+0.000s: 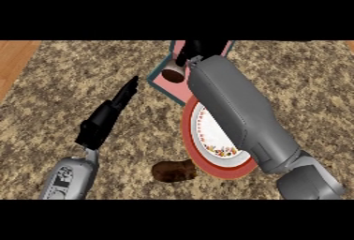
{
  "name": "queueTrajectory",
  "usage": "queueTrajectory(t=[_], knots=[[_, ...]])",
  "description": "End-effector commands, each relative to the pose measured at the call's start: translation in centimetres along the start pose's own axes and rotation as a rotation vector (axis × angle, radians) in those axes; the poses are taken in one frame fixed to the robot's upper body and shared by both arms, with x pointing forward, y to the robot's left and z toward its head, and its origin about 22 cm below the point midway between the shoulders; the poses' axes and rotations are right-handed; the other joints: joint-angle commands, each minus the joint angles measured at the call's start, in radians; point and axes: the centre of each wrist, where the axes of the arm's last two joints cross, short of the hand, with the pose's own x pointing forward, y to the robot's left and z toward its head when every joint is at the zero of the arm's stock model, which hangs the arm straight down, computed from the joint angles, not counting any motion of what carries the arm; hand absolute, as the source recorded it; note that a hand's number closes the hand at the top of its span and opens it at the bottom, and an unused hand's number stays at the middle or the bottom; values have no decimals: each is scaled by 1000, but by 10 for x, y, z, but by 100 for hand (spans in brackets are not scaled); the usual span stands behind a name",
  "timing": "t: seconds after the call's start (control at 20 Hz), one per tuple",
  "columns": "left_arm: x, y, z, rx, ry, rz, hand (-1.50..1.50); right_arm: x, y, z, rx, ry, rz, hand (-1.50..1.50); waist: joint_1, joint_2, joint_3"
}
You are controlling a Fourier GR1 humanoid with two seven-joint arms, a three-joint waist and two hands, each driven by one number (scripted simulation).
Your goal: Pick the cupcake from the plate and place it in the cardboard box
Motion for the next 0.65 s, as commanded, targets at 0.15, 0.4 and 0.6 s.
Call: queueTrajectory(t=[0.15,0.4,0.6], knots=[[2,6,-8,-6,-10,8,0,-10,7,2,-103,35,-337,-150,-9,-2,1],[-8,-11,4,27,8,21,0,-20,3,1,-279,21,-606,-150,-35,-13,2],[-9,-3,14,40,32,7,0,-22,-11,-2,-334,33,-755,-150,-54,-20,2]])
